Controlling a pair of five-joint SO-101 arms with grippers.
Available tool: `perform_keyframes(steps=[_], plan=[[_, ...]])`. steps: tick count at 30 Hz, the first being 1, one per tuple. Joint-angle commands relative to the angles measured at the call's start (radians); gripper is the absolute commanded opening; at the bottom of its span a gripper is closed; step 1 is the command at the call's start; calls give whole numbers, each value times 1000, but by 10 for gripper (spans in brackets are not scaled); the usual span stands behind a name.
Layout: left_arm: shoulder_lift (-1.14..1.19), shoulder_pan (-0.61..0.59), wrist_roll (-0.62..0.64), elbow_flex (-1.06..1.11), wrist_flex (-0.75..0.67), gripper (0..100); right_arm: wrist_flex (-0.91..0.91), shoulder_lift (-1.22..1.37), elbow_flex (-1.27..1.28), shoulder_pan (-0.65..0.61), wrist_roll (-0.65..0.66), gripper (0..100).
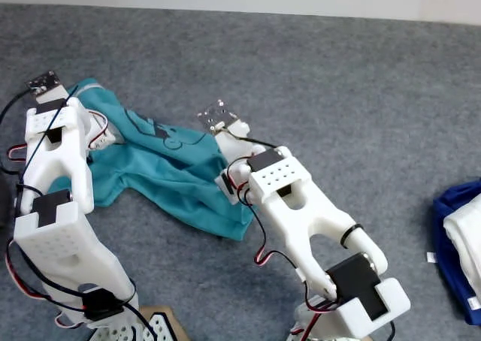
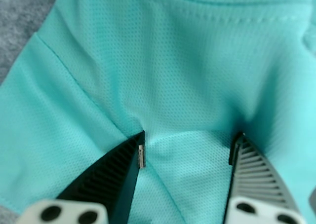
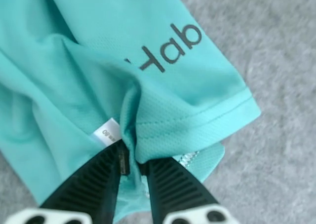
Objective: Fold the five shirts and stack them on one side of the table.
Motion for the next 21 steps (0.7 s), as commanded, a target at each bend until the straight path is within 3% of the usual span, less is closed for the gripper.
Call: perform_keyframes(steps=[1,8,13,21], plan=[[-7,16,3,-36,-12,291,41,-48,-2,-8,-3,9],[-7,16,3,-36,-12,291,41,-50,-15,-10,38,14],[-7,16,3,-36,-12,291,44,-50,-59,-10,38,106],[-5,16,3,-36,-12,291,45,-50,-97,-16,32,8]])
